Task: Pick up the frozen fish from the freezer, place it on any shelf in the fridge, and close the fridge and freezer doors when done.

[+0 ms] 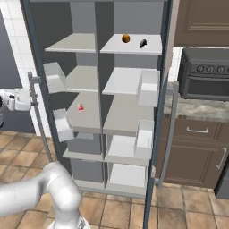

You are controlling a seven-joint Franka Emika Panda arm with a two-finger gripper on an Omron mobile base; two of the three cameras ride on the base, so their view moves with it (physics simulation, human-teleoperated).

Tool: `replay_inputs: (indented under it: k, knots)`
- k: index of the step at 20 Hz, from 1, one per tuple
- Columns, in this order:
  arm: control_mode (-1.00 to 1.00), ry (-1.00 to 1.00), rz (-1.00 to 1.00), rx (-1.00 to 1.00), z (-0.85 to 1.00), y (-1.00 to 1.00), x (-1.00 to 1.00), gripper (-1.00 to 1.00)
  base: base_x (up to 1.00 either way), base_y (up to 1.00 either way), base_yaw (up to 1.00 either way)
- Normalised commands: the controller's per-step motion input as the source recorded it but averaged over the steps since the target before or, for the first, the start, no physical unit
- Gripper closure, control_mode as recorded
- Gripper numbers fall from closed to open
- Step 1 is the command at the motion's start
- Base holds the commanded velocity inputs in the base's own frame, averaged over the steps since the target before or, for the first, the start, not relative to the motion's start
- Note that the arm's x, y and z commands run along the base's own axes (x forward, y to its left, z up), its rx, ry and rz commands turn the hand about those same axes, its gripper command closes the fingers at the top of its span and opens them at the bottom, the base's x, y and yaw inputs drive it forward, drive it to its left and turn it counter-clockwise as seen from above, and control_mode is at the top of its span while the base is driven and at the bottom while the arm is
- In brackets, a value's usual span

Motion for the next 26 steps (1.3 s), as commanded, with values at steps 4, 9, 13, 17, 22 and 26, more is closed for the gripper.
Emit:
replay_inputs:
  k: [4,9,13,17,22,26]
  knots:
    - [-1.0,-0.03,0.04,0.0,0.0,-0.82,0.59,-1.0,0.0,0.0,0.0]
    - [-1.0,-0.03,0.04,0.0,0.0,-0.67,0.63,-1.0,0.0,0.0,0.0]
    - [-1.0,-0.01,0.05,0.0,0.0,-0.53,0.64,-1.0,0.0,0.0,0.0]
    - [-1.0,0.0,0.04,0.0,0.0,-0.35,0.47,-1.0,0.0,0.0,0.0]
    - [-1.0,0.0,0.07,0.0,0.0,-0.19,0.32,-1.0,0.0,0.0,0.0]
    - [-1.0,0.0,0.07,0.0,0.0,-0.14,0.4,-1.0,0.0,0.0,0.0]
